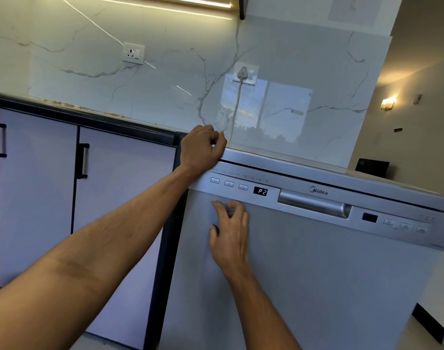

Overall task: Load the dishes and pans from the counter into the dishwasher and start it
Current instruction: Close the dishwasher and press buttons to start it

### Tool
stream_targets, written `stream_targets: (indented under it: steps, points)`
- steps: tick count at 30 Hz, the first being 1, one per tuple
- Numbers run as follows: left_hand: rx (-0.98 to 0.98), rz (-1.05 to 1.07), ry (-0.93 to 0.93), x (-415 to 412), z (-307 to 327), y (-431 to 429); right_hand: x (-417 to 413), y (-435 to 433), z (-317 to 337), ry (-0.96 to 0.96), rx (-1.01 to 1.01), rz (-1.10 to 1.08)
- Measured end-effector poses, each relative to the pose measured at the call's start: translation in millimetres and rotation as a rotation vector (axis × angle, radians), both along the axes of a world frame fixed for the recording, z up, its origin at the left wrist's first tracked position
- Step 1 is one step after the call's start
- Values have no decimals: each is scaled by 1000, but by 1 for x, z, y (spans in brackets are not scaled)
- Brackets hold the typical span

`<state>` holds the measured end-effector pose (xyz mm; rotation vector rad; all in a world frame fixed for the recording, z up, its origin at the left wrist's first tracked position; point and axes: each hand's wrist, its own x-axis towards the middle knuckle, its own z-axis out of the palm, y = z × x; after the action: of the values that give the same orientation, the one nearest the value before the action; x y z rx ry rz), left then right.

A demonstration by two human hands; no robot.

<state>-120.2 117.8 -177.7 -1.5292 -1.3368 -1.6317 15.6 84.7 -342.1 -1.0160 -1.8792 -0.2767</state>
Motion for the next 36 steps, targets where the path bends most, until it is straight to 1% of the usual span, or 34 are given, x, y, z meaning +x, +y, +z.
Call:
stream_targets:
  steps: [3, 6, 8, 10, 13, 15, 18, 23, 30, 36]
  points:
    - [-10, 0, -3, 0, 0, 0, 12, -4, 2, 107, 61, 79]
    - [-16, 8, -12, 0, 1, -1, 24, -6, 24, 179, 199, 68]
    - [-16, 5, -23, -1, 0, 0, 34, -5, 50, 172, 279, 28]
    - [-19, 0, -27, 0, -1, 0, 45, -3, 79, 139, 306, -30]
    - [-26, -5, -19, -1, 0, 0, 68, 7, 117, 135, 270, -133]
    - [-30, -5, -20, 0, 1, 0, 89, 14, 134, 126, 226, -162]
    - [-28, -2, -14, -1, 1, 1, 120, 23, 145, 72, 175, -169]
    - [-26, -2, -18, -1, 0, 0, 156, 30, 147, 51, 183, -165]
    - [-42, 24, -12, 1, -1, -2, 151, 30, 142, 37, 173, -241]
    - [-14, 48, -4, 0, -2, 5, 137, 34, 137, 82, 154, -317]
